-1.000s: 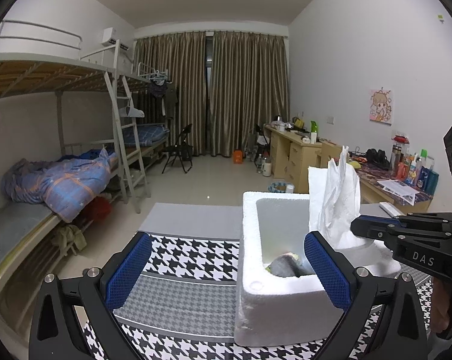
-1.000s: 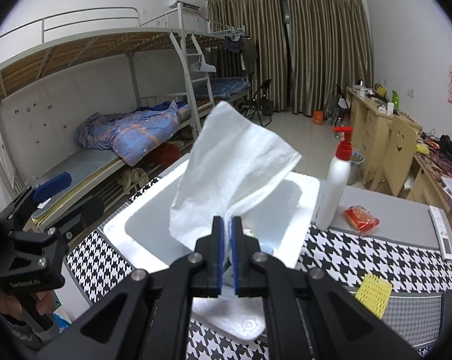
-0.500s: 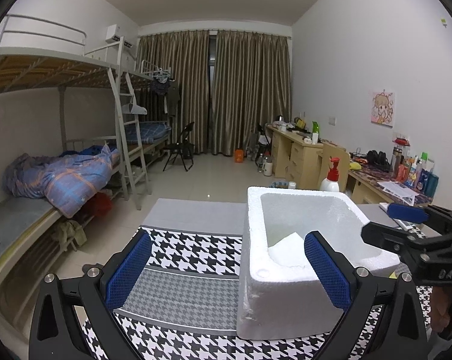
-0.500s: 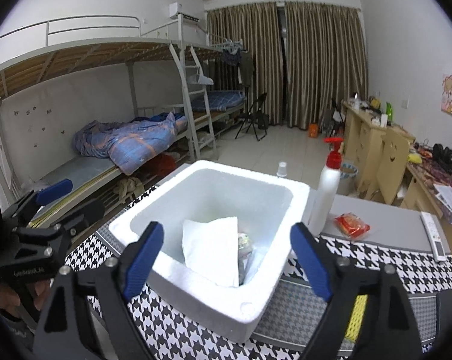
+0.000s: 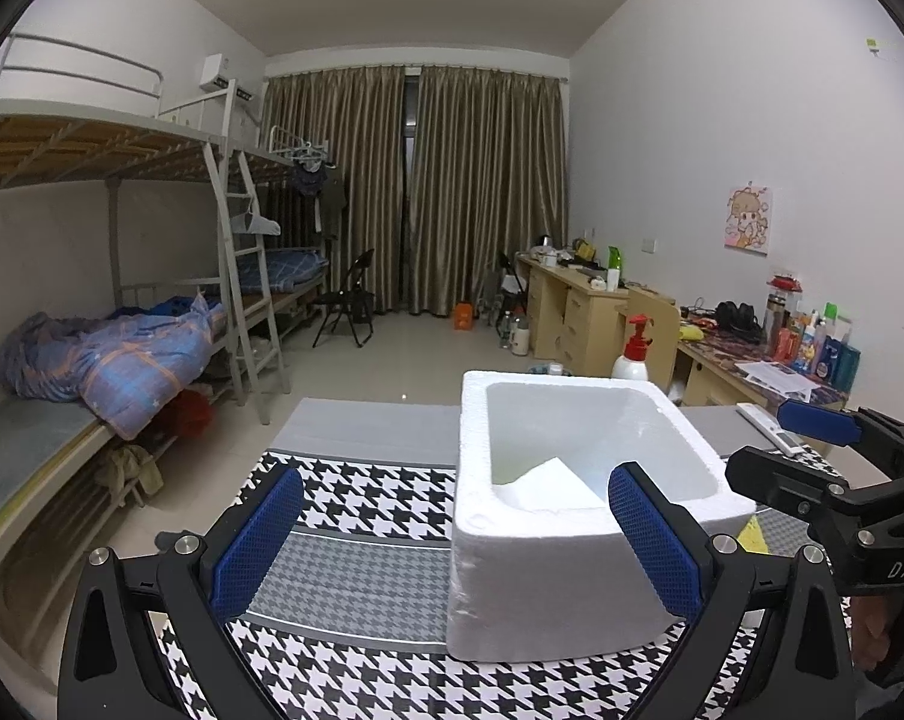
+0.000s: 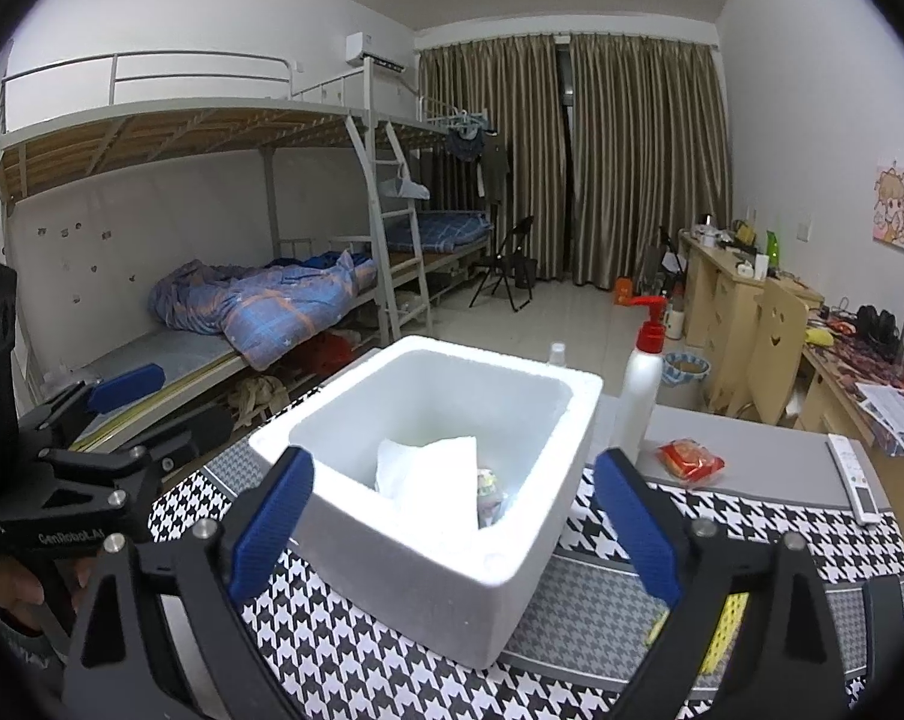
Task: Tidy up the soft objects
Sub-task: 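Withdraw both open grippers from the foam box back toward the table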
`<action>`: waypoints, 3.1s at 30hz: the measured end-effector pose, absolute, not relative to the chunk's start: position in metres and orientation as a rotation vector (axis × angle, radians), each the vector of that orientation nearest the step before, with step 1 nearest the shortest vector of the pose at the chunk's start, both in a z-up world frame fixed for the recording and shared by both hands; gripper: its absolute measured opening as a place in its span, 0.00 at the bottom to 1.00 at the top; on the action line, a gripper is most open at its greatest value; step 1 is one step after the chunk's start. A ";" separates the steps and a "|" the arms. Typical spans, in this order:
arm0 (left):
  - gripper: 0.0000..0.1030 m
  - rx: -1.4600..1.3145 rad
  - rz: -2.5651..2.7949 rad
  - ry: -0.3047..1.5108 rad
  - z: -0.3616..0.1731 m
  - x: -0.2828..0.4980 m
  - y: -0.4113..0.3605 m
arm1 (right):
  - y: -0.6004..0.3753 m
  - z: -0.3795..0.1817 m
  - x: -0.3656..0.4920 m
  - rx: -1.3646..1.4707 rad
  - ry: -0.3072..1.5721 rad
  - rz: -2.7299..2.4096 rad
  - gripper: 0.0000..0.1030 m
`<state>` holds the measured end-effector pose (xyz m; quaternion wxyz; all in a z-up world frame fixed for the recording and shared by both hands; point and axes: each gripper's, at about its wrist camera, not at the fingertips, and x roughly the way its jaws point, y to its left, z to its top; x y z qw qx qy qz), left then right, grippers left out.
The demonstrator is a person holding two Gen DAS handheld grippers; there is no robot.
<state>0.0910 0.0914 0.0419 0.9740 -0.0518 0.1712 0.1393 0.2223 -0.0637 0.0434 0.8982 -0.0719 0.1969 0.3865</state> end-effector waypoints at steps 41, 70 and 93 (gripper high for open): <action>0.99 -0.047 0.171 0.327 0.028 0.060 0.040 | -0.127 0.015 0.192 -0.096 0.407 0.719 0.94; 0.99 -0.016 -0.002 0.357 0.017 0.070 0.000 | -0.175 0.005 0.188 -0.051 0.430 0.583 0.94; 0.99 0.029 -0.160 0.405 0.008 0.099 -0.052 | -0.230 0.002 0.195 0.002 0.437 0.451 0.94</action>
